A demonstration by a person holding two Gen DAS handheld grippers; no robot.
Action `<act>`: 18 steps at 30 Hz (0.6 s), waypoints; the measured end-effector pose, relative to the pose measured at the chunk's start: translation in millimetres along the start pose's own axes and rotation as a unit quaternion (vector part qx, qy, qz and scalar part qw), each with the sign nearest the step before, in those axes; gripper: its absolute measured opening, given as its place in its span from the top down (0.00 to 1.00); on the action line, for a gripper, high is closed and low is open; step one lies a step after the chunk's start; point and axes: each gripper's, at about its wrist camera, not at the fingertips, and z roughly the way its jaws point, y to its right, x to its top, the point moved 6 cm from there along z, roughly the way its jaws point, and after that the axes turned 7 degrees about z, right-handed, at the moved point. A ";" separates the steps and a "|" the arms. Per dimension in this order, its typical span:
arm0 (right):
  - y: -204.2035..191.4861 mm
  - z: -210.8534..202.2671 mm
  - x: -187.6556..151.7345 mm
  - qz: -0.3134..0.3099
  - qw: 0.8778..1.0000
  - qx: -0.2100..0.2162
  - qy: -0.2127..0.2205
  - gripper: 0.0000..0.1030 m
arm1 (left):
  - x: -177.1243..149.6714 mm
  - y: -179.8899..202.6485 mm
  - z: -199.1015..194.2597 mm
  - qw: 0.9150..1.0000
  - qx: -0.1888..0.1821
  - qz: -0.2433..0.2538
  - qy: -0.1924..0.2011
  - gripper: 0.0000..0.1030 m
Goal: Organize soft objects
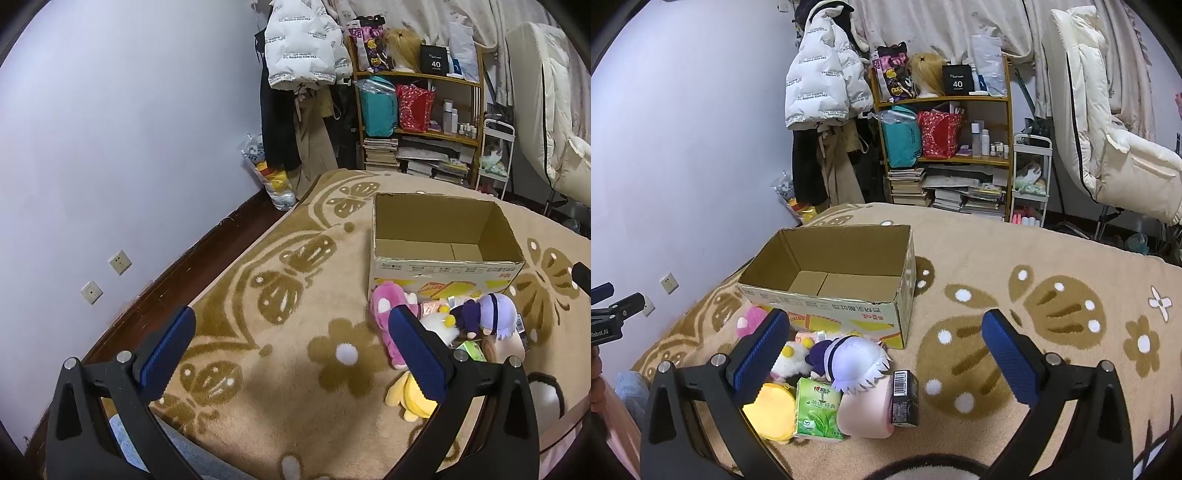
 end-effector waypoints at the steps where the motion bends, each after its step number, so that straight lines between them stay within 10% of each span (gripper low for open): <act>1: 0.0 -0.1 0.0 0.000 1.000 0.000 0.000 0.00 | 0.2 0.4 0.1 1.000 0.001 0.001 0.000 0.00; 18: -0.2 0.3 -0.3 0.000 1.000 -0.001 0.000 0.00 | -1.5 0.9 1.9 1.000 0.001 0.005 0.000 0.00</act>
